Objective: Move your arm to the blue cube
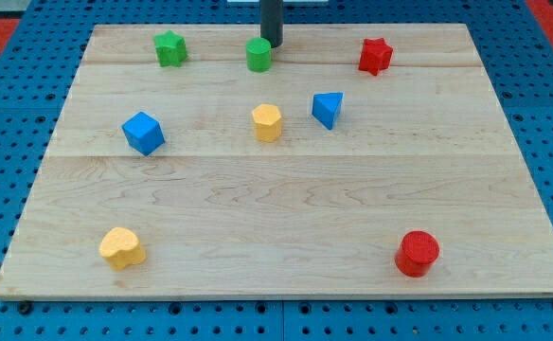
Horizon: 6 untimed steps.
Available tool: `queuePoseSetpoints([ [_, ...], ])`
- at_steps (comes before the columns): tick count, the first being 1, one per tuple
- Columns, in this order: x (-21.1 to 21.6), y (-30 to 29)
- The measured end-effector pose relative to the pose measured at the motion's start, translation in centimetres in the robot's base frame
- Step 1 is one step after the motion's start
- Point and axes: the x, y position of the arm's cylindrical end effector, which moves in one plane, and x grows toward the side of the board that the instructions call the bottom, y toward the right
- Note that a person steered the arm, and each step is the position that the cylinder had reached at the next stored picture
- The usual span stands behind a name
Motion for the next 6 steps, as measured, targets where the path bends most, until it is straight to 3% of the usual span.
queuePoseSetpoints([
  [1,0.0,0.2],
  [2,3.8,1.5],
  [3,8.1,-0.1],
  [4,9.5,-3.5],
  [6,15.6,-20.5],
])
